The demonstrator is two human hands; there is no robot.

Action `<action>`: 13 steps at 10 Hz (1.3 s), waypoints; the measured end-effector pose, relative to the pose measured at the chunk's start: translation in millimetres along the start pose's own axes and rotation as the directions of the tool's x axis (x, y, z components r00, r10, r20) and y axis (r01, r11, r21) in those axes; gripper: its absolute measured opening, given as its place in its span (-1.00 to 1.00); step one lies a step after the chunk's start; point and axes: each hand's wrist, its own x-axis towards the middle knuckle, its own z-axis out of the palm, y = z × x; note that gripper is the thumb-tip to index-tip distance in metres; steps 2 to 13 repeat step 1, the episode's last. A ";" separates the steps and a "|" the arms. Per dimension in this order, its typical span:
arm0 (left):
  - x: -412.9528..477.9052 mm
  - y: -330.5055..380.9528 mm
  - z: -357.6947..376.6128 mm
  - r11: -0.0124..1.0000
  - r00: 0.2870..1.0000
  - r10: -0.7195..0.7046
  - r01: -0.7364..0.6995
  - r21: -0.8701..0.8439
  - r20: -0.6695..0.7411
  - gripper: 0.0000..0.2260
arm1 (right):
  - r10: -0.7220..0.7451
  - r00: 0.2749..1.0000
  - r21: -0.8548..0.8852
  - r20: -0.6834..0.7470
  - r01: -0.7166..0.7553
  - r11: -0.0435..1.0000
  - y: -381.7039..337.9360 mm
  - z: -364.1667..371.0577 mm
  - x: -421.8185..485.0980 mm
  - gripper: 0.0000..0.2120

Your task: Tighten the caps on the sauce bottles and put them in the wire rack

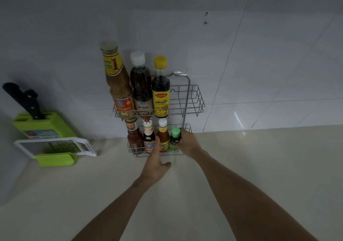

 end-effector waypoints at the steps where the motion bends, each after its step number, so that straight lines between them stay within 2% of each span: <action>1: -0.2 5.5 -4.0 1.000 1.000 0.016 -0.016 -0.002 0.004 -0.05 | -0.011 1.000 -0.018 -0.020 0.011 1.000 -0.7 -1.7 -13.2 -0.51; 13: -0.2 5.5 -4.0 1.000 1.000 0.016 -0.016 -0.002 0.004 -0.05 | -0.011 1.000 -0.018 -0.020 0.011 1.000 -0.7 -1.7 -13.2 -0.51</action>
